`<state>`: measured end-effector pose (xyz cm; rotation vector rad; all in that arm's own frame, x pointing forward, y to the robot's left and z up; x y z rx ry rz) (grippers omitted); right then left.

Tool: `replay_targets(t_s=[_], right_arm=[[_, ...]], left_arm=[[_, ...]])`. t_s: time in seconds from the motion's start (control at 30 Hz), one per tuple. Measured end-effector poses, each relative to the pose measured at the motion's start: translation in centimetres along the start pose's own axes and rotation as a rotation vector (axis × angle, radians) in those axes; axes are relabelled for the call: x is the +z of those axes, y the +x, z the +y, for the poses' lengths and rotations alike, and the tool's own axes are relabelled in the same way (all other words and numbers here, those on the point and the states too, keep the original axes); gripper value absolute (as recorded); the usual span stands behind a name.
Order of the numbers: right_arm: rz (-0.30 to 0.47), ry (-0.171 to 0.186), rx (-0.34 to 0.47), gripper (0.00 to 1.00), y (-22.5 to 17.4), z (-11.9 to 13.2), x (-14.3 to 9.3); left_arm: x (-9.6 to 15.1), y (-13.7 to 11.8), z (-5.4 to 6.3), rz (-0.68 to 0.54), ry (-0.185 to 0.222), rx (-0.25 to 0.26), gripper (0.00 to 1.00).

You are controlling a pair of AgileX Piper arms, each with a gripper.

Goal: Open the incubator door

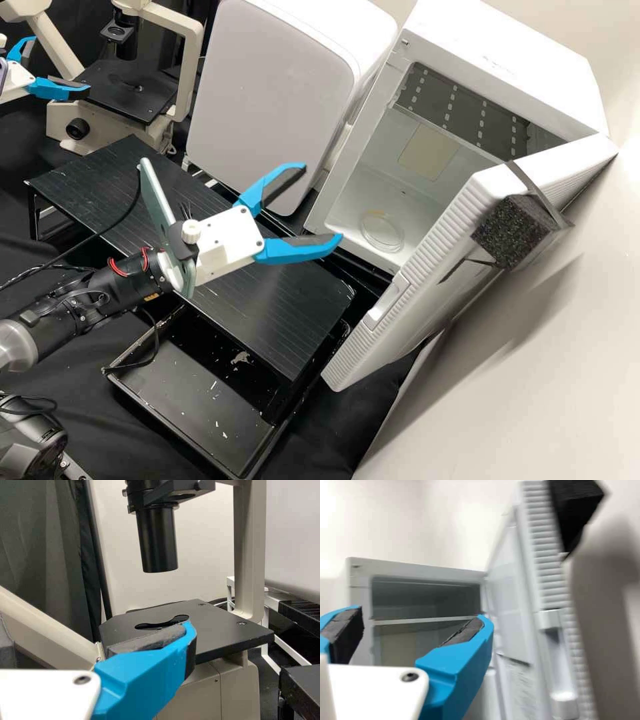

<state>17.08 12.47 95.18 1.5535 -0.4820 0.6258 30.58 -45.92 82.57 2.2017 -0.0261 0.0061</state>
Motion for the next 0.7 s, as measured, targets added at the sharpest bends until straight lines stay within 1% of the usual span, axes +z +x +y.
replay_targets(t_s=[0.03, 0.13, 0.27, 0.3, 0.33, 0.37, 0.43, 0.53, 0.7], right_arm=[[0.012, -0.006, -0.016, 1.00, -0.1, -0.5, 0.1], [0.079, -0.007, -0.085, 1.00, -0.4, -2.2, 0.5], [0.220, 0.032, -0.206, 1.00, -1.4, -4.7, 1.4], [0.255, 0.041, -0.223, 1.00, -1.6, -5.1, 1.6], [0.301, 0.063, -0.272, 1.00, -1.9, -5.8, 1.8], [0.326, 0.082, -0.309, 1.00, -2.1, -6.2, 1.9], [0.342, 0.101, -0.367, 1.00, -2.6, -6.9, 2.2], [0.343, 0.122, -0.418, 1.00, -3.0, -7.7, 2.7], [0.317, 0.129, -0.455, 1.00, -3.1, -8.5, 3.3]], left_arm=[[0.0, 0.0, 0.0, 0.000, 0.000, 0.000, 1.00], [0.0, 0.0, 0.0, 0.000, 0.000, 0.000, 1.00], [0.0, 0.0, 0.0, 0.000, 0.000, 0.000, 1.00], [0.0, 0.0, 0.0, 0.000, 0.000, 0.000, 1.00], [0.0, 0.0, 0.0, 0.000, 0.000, 0.000, 1.00], [0.0, 0.0, 0.0, 0.000, 0.000, 0.000, 1.00], [0.0, 0.0, 0.0, 0.000, 0.000, 0.000, 1.00], [0.0, 0.0, 0.0, 0.000, 0.000, 0.000, 1.00], [0.0, 0.0, 0.0, 0.000, 0.000, 0.000, 1.00]])
